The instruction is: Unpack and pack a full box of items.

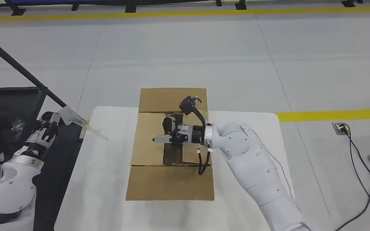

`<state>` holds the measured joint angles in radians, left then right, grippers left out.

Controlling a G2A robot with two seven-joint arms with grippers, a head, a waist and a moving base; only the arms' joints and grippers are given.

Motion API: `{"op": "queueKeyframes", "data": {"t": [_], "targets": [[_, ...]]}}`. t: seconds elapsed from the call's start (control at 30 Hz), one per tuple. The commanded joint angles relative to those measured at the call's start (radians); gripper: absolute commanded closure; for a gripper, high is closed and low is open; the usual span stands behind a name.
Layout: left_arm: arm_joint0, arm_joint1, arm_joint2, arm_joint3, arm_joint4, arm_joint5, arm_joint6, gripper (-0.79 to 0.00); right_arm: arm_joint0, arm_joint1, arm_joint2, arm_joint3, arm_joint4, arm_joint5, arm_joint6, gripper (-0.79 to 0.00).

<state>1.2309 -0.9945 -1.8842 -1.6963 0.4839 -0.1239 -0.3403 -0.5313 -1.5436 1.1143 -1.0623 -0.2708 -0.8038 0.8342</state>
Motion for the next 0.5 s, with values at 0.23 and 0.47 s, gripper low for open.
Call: {"op": "queueKeyframes", "data": {"t": [0.23,0.47], "targets": [[-0.015,0.003,0.001,0.015,-0.002,-0.009,-0.006,0.0,-0.149,0.057,0.133,-0.184,-0.04,0.13,0.034,-0.785],[-0.026,0.005,0.003,0.027,-0.003,-0.015,-0.012,0.0,-0.077,0.051,0.058,-0.042,-0.045,0.247,0.065,-0.785]]}}
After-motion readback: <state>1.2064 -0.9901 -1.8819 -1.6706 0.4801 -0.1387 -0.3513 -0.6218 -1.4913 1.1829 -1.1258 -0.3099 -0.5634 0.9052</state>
